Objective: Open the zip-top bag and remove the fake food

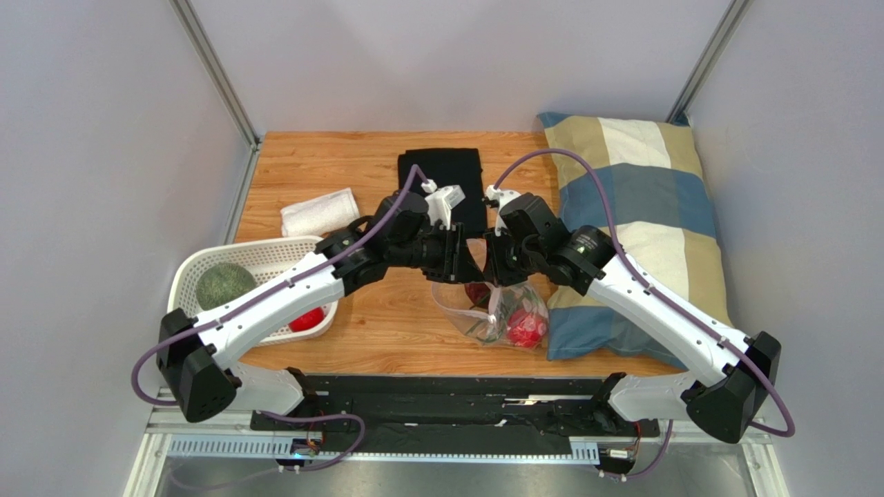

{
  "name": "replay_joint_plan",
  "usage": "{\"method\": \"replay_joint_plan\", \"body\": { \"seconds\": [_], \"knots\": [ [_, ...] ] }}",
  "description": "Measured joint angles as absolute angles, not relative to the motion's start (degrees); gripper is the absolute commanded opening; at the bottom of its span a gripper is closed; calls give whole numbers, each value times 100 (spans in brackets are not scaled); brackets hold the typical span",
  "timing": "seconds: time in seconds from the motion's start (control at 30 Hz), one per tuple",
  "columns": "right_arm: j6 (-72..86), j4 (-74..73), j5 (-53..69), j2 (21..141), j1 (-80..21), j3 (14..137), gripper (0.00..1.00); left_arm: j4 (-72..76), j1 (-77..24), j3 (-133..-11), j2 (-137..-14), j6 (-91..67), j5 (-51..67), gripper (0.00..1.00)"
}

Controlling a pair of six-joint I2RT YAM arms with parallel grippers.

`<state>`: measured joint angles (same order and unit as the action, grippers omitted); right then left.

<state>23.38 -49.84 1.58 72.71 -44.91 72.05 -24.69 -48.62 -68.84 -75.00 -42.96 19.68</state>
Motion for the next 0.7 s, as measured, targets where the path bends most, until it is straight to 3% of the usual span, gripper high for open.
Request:
{"method": "replay_joint_plan", "body": {
  "seconds": [0.43, 0.63, 0.7],
  "knots": [
    [2447, -4984, 163, 7148, -4471, 7205, 0, -2069, -5190, -6462, -8475, -3527, 2587, 38],
    [2484, -4989, 207, 7135, -4471, 7205, 0, -1977, -5275, -6226, -8475, -3345, 2735, 54],
    [2504, -4987, 231, 7135, -4471, 7205, 0, -1896, -5299, -6226, -8503, -3326, 2840, 54]
  ]
}}
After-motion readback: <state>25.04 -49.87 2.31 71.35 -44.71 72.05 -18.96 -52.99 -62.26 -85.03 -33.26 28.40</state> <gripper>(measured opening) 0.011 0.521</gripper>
